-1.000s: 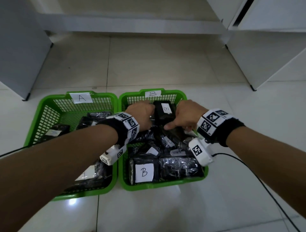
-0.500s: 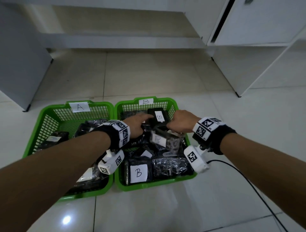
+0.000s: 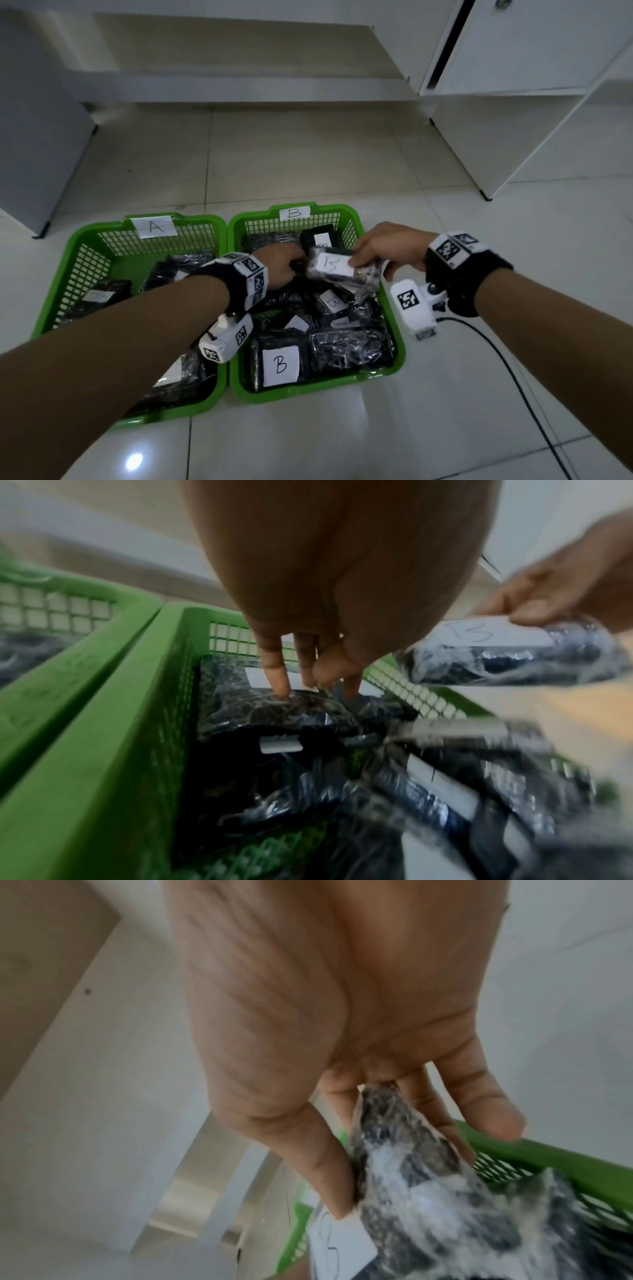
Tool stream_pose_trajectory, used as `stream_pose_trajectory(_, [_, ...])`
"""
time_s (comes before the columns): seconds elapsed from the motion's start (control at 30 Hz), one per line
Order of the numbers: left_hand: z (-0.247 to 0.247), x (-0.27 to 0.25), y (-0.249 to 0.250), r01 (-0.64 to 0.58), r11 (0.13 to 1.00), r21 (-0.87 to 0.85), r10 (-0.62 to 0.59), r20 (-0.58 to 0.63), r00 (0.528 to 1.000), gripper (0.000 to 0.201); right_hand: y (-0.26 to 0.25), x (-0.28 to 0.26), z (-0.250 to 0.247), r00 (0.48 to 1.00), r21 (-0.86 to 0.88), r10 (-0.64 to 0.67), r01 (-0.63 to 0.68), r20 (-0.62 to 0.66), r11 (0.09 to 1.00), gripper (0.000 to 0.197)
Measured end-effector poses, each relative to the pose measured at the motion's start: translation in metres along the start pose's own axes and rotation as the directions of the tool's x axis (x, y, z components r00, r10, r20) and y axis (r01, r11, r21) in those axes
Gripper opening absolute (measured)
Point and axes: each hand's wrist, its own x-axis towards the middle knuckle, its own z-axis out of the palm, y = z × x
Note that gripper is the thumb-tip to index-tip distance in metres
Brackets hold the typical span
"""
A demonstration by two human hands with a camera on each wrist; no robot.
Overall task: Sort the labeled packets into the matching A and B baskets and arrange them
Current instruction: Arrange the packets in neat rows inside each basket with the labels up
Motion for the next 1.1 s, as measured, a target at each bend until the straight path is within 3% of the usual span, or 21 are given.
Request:
stream_pose_trajectory(0.07, [-0.011, 0.001, -0.004, 0.088, 0.959, -0.269, -0.122, -0.110, 0.986, 0.040, 0.000, -0.003, -0.007, 0.999, 0.129, -0.034, 0.035, -0.011, 0.991, 0.021])
stream_pose_trajectory(0.13, [-0.025, -0.002, -0.008, 0.108, 0.807, -0.580, -0.228, -0.138, 0.964, 0.036, -0.002, -0.001, -0.005, 0.997, 0.171, -0.073, 0.072, -0.003, 0.983, 0.024])
stream_pose_trajectory(0.17, [-0.034, -0.005, -0.011, 0.090, 0.762, -0.642, -0.241, -0.151, 0.959, 0.033, -0.005, 0.001, -0.002, 0.997, 0.170, -0.081, 0.080, 0.003, 0.982, 0.026])
stream_pose_trajectory(0.27, [-0.051, -0.021, -0.014, -0.024, 0.889, -0.457, -0.075, -0.198, 0.977, 0.024, -0.017, 0.008, 0.014, 0.995, 0.104, -0.098, 0.096, 0.011, 0.990, 0.033])
stream_pose_trajectory(0.37, [-0.053, -0.040, -0.015, -0.078, 0.984, -0.158, 0.063, -0.102, 0.993, 0.049, -0.029, 0.019, 0.036, 0.993, 0.007, -0.121, 0.121, -0.005, 0.993, 0.032])
stream_pose_trajectory(0.47, [-0.040, -0.048, -0.016, -0.052, 0.992, 0.116, 0.050, 0.019, 0.999, 0.078, -0.036, 0.035, 0.055, 0.991, 0.021, -0.128, 0.129, -0.033, 0.991, 0.028])
stream_pose_trajectory(0.53, [-0.030, -0.049, -0.019, -0.035, 0.985, 0.170, 0.034, 0.008, 0.999, 0.086, -0.042, 0.042, 0.059, 0.990, 0.057, -0.140, 0.141, -0.025, 0.988, 0.024])
stream_pose_trajectory(0.67, [-0.023, -0.048, -0.029, -0.041, 0.972, 0.232, 0.069, -0.116, 0.991, 0.071, -0.045, 0.045, 0.051, 0.984, 0.102, -0.132, 0.144, -0.116, 0.984, 0.014])
stream_pose_trajectory(0.77, [-0.032, -0.043, -0.033, 0.043, 0.971, 0.233, 0.009, -0.216, 0.976, 0.061, -0.034, 0.046, 0.041, 0.942, -0.271, -0.192, 0.115, -0.276, 0.956, 0.012])
stream_pose_trajectory(0.83, [-0.035, -0.036, -0.035, 0.089, 0.968, 0.233, -0.025, -0.264, 0.964, 0.056, -0.028, 0.040, 0.041, 0.957, -0.504, -0.193, 0.061, -0.214, 0.861, 0.007])
stream_pose_trajectory(0.87, [-0.036, -0.032, -0.035, 0.108, 0.964, 0.243, -0.039, -0.269, 0.962, 0.054, -0.026, 0.036, 0.044, 0.974, -0.580, -0.163, 0.043, -0.156, 0.813, 0.019])
stream_pose_trajectory(0.97, [-0.034, -0.022, -0.035, 0.162, 0.942, 0.293, -0.086, -0.256, 0.963, 0.051, -0.021, 0.026, 0.055, 0.991, -0.689, -0.099, 0.012, -0.087, 0.725, 0.044])
stream_pose_trajectory(1.1, [-0.027, -0.011, -0.039, 0.173, 0.934, 0.311, -0.102, -0.232, 0.967, 0.045, -0.016, 0.026, 0.057, 0.982, -0.701, -0.131, -0.004, -0.139, 0.714, 0.046])
